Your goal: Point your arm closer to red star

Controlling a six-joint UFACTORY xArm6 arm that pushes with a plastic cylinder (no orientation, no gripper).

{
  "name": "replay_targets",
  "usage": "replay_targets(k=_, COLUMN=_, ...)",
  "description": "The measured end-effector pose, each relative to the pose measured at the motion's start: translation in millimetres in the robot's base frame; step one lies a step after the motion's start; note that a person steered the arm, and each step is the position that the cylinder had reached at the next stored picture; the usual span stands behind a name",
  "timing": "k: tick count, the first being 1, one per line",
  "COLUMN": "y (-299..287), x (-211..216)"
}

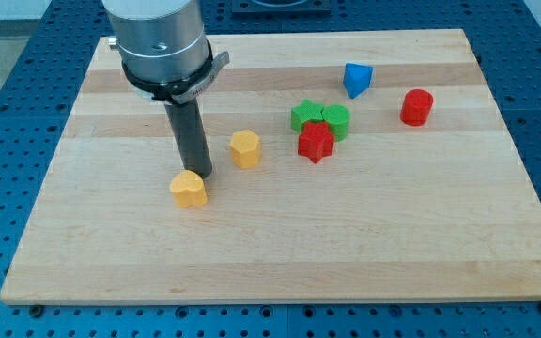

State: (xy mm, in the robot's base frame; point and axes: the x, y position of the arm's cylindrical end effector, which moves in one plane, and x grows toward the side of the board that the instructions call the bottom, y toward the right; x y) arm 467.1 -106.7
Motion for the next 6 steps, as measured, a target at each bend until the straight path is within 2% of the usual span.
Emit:
replay_targets(k=1, y=2, x=4)
replay_targets(k=2, y=26, x=32)
replay_targets(k=3, y=58, x=56)
replay_targets(k=4, y=100, x=58)
replay_targets(k=5, y=129, x=25)
replay_targets(k=6, y=132, x=-5)
